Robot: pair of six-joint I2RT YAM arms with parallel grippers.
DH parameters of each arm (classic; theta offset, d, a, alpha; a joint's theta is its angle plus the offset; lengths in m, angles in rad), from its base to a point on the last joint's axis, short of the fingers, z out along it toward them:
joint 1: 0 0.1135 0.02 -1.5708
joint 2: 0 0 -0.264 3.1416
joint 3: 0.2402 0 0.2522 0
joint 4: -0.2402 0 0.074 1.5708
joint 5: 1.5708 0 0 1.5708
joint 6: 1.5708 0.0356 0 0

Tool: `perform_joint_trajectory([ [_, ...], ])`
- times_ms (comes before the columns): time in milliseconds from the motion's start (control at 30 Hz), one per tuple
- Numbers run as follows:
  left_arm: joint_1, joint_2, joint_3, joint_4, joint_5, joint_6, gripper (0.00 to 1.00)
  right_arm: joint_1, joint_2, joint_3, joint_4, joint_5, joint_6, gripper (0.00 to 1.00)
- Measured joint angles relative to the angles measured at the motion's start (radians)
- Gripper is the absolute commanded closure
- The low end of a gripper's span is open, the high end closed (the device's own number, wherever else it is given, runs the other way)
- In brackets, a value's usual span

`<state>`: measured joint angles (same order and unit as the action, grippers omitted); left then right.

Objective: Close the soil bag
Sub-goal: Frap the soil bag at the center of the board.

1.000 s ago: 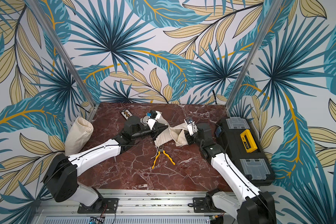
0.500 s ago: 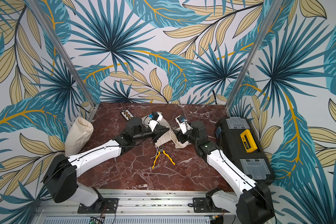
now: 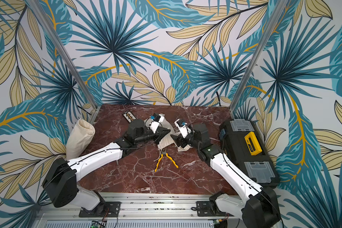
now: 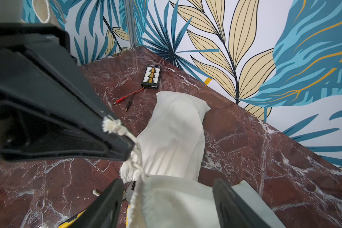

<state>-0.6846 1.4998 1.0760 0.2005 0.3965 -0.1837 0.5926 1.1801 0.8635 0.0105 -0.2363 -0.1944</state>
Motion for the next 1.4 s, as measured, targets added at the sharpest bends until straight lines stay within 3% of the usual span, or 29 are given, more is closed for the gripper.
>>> perform_joint_trajectory([
  [100,0.000,-0.018,0.000,0.000,0.000,-0.007,1.00,0.016,0.056,0.010,0.028,0.001,0.003,0.43],
  [233,0.005,-0.037,0.000,-0.013,-0.005,-0.021,1.00,0.018,0.115,0.008,0.038,0.051,-0.003,0.78],
  [300,0.026,-0.061,-0.008,-0.023,-0.016,-0.037,1.00,0.014,0.113,-0.004,0.042,0.086,-0.008,0.86],
  [500,0.154,-0.187,-0.027,-0.119,-0.032,-0.087,1.00,-0.027,0.039,-0.079,0.094,0.191,0.014,0.78],
  [667,0.198,-0.250,-0.029,-0.154,-0.016,-0.106,1.00,-0.078,-0.004,-0.113,0.096,0.241,0.058,0.72],
  [867,0.184,-0.249,-0.026,-0.124,-0.009,-0.113,1.00,-0.021,-0.003,-0.091,0.044,0.221,0.045,0.41],
  [1000,0.154,-0.243,-0.003,-0.107,-0.011,-0.106,1.00,0.064,0.016,-0.005,0.038,0.189,0.017,0.30],
  [1267,0.143,-0.243,0.004,-0.101,-0.008,-0.100,1.00,0.139,0.164,0.194,0.074,0.123,0.011,0.30],
  [1400,0.143,-0.243,0.004,-0.101,-0.011,-0.095,1.00,0.152,0.208,0.195,0.073,0.079,0.014,0.40],
])
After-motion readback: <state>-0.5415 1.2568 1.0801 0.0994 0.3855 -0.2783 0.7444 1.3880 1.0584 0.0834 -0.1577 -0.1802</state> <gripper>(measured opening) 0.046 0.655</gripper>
